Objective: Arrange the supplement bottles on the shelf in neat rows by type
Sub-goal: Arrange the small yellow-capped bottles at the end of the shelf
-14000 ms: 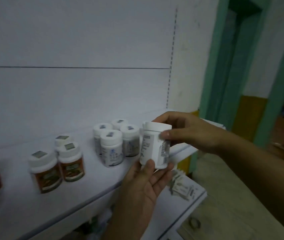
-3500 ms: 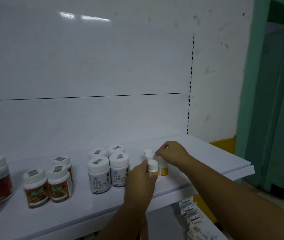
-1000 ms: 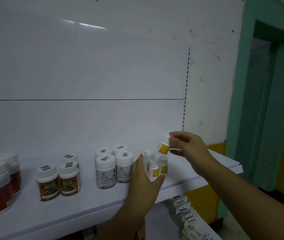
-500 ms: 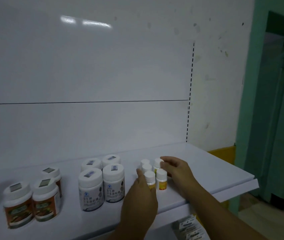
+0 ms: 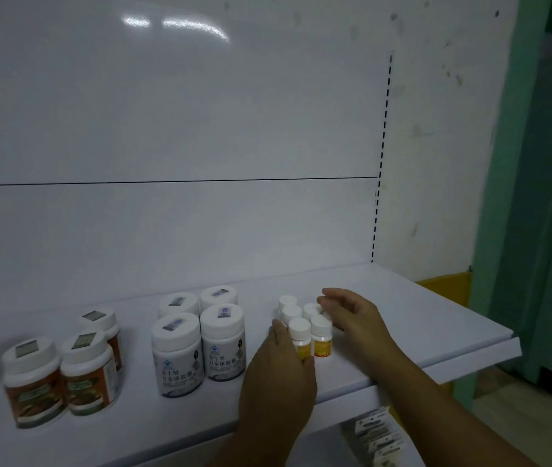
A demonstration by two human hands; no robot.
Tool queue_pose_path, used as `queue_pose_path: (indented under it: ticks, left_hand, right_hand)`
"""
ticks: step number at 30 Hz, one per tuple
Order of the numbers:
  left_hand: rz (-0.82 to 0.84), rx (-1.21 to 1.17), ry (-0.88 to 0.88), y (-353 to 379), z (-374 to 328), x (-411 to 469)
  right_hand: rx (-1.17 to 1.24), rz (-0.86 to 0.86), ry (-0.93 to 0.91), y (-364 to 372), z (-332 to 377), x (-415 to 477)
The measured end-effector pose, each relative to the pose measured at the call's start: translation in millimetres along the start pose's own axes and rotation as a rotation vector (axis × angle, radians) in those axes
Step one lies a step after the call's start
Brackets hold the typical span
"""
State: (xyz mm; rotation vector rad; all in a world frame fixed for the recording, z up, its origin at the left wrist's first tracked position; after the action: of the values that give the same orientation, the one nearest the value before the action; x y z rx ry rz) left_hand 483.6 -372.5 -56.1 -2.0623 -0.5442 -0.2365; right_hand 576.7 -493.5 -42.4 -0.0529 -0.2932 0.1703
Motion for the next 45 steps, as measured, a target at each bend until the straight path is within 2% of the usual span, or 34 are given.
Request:
queue_pose_path:
  ticks: [2,5,8,11,13,14,16,19,21,22,23,25,28,30,33,36,39,42,45]
  left_hand:
    - [-0.043,0.013,0.016,-0.8,0.8,-1.1]
    - [-0.056,0.013,0.005,3.2,1.5,0.5]
    - [-0.072,-0.027,-0.008,6.9,2.2,1.5]
    - [-0.167,0.011,0.026,1.6,5.7,4.2]
    - [-0.153,0.013,0.046,2.0,2.3,-1.5]
    - [-0.096,-0.035,0.032,-0.6,3.5,-4.5]
    - [-0.031,-0.114,-0.001,-1.8,-0.6,-4.8]
    - [-0.131,-0.038,0.049,-2.8,-0.2,2.3]
    - [-0.135,-0.09,0.105,-3.1,1.4,4.9]
    - [-0.201,-0.097,0.129,-0.9,0.4,6.2]
    - [-0.251,-0.082,0.134,0.0,1.8,7.0]
    - [-0.242,-0.056,0.171,0.1,3.3,6.9]
    - [-0.217,-0.059,0.201,-1.0,-0.8,3.5]
    - [-0.288,-0.157,0.231,-15.9,-3.7,-3.6]
    - [-0.278,-0.433,0.357,-31.3,-18.3,-33.2]
    - [-0.166,-0.792,0.27,-45.1,-38.7,-60.5]
    - [-0.023,-1.188,-0.026,-32.8,-50.3,-69.1]
    - [0.222,-1.351,-0.128,-9.9,-62.8,-68.1]
    - [0.358,-1.406,-0.197,19.0,-61.7,-76.3]
  right_hand:
    - [-0.018,-0.069,-0.046,-4.6,6.7,-1.7]
    - [-0.312,-0.127,-0.178,-2.8,26.4,0.0]
    - [-0.659,-0.011,-0.198,20.1,49.8,6.3]
    - [-0.958,0.118,-0.146,42.3,61.1,10.2]
    - [-1.079,0.159,-0.116,50.6,63.1,10.8]
    - [-1.088,0.167,-0.096,52.6,62.6,11.3]
    - [-1.054,0.168,-0.059,55.2,61.7,12.6]
    - [-1.039,0.128,-0.104,57.1,69.2,10.9]
    - [-0.995,0.058,-0.173,53.3,83.9,7.6]
    - [-0.952,0.019,-0.202,49.9,93.5,5.1]
    - [-0.889,-0.019,-0.225,45.6,103.5,2.0]
    - [-0.739,-0.068,-0.24,36.1,121.4,-5.6]
    - [-0.451,-0.054,-0.144,23.1,136.1,-21.2]
    - [-0.326,-0.022,-0.069,16.3,142.3,-34.1]
    - [-0.305,-0.01,-0.037,1.9,149.4,-53.8]
    - [-0.27,-0.034,-0.044,-18.5,151.5,-70.7]
    - [-0.234,-0.095,-0.016,-42.5,139.0,-85.1]
    - [-0.252,-0.095,0.062,-62.2,113.1,-100.2]
    - [-0.215,-0.16,0.173,-82.0,76.7,-121.2]
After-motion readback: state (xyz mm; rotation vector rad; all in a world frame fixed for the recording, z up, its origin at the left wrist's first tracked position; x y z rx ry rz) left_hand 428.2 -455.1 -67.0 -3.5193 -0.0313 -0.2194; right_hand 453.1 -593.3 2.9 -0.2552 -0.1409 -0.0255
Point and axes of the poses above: each hand's wrist, its own x-axis towards the middle knuckle, its own y-axis out of the palm, z = x × y, the point moved 5 cm from there along x, towards the middle knuckle, and after that the axes turned 1 degree about y, right-handed, at the moved point
